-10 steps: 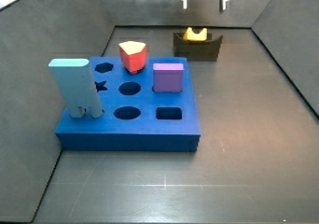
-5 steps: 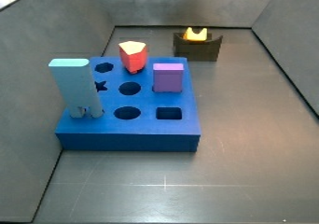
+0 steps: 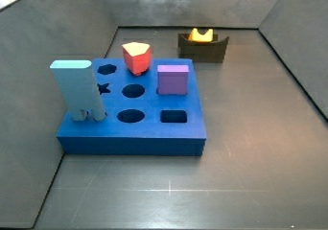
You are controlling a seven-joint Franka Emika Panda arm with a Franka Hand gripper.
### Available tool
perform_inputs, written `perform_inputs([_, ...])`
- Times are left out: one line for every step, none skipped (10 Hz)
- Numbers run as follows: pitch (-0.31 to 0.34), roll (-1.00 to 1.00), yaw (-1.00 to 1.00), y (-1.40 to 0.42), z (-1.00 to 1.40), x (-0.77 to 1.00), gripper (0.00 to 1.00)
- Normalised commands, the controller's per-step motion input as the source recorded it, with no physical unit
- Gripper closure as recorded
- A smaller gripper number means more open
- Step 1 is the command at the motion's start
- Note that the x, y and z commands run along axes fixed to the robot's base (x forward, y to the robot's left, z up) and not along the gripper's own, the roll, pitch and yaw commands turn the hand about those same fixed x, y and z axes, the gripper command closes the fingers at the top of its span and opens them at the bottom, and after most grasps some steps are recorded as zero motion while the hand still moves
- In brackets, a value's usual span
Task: Pick up the arch object. Move up. Place the arch object on the fixture. Regrasp the arch object. Move to above the board. Insert the arch object.
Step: Regrasp the arch object.
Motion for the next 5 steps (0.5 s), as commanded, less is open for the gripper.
perform_inputs([0.045, 1.00, 0.01, -0.04, 0.02, -0.03, 0.00])
perform_inputs([0.043, 1.00, 0.01, -0.03, 0.01, -0.03, 0.00])
perform_inputs([0.038, 1.00, 0.01, -0.03, 0.01, -0.04, 0.00])
perform_inputs([0.033, 1.00, 0.01, -0.03, 0.02, -0.04, 0.00])
perform_inputs([0.030, 1.00, 0.01, -0.03, 0.02, -0.05, 0.00])
